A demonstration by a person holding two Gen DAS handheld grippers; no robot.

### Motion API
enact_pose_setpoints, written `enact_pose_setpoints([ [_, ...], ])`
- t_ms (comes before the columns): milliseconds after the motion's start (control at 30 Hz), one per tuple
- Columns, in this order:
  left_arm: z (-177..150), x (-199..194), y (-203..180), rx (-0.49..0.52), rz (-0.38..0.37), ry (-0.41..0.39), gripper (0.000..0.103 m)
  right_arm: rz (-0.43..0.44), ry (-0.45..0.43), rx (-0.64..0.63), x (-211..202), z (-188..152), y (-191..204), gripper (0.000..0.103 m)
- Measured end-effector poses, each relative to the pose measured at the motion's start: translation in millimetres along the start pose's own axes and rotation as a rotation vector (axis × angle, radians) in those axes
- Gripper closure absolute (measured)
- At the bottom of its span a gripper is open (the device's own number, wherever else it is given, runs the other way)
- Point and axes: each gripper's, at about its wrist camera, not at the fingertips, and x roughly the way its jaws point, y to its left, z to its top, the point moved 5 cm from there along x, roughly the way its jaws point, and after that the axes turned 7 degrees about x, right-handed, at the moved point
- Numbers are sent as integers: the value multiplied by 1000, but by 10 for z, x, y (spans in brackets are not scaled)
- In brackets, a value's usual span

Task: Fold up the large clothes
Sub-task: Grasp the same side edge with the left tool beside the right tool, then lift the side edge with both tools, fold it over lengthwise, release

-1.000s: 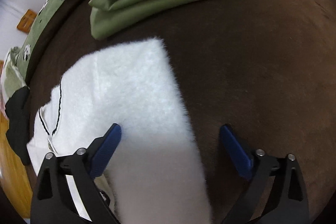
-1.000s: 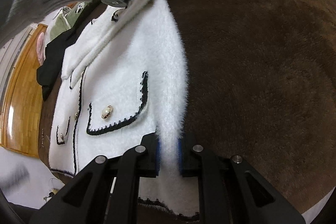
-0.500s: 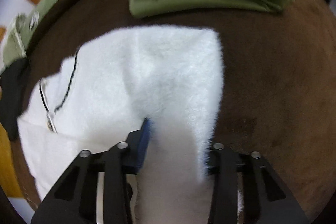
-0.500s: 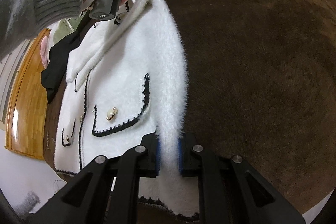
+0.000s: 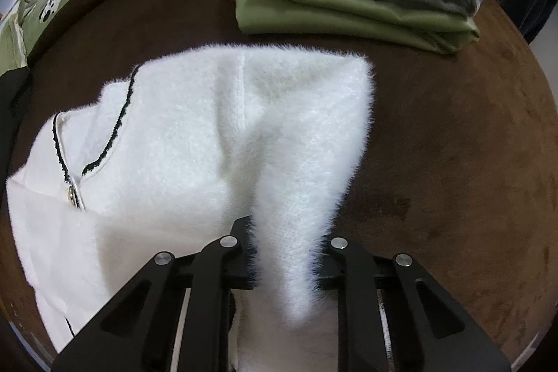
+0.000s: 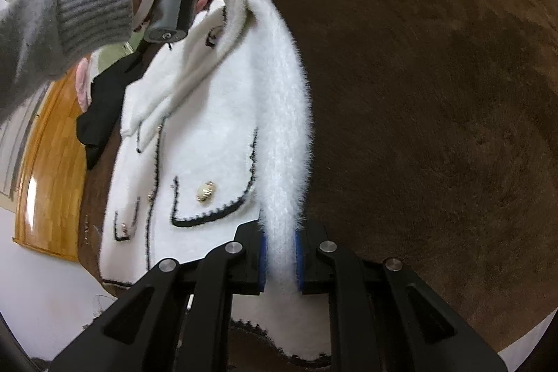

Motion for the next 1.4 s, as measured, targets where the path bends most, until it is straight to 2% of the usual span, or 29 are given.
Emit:
enact_pose_setpoints([
  [200, 63, -329, 311, -7, -68, -38, 83, 46, 5, -86, -260, 57, 302, 91],
  [333, 75, -620, 579, -89, -120, -70, 83, 74, 38, -198, -423, 72, 690, 91],
  [533, -6, -1011, 1172, -101, -147, -107, 84, 96, 52, -303, -591, 35, 1342, 92],
  [633, -8, -1162, 1561, -113, -178, -124, 84, 115, 57, -311, -591, -33, 1684, 92],
  [900, -127, -1496, 2479, -121, -235, -166, 84, 187, 128, -343, -330, -329, 2571, 91],
  [1033, -239, -1558, 3002, -177, -254, -184, 84, 226, 167, -405, -78, -446, 3047, 92],
  [1167, -405, -1484, 3438, -210, -245, -177, 84, 259, 229, -423, 200, -552, 3310, 92],
  [1400, -751, -1167, 4143, -273, -252, -157, 84, 252, 333, -480, 772, -771, 3565, 91],
])
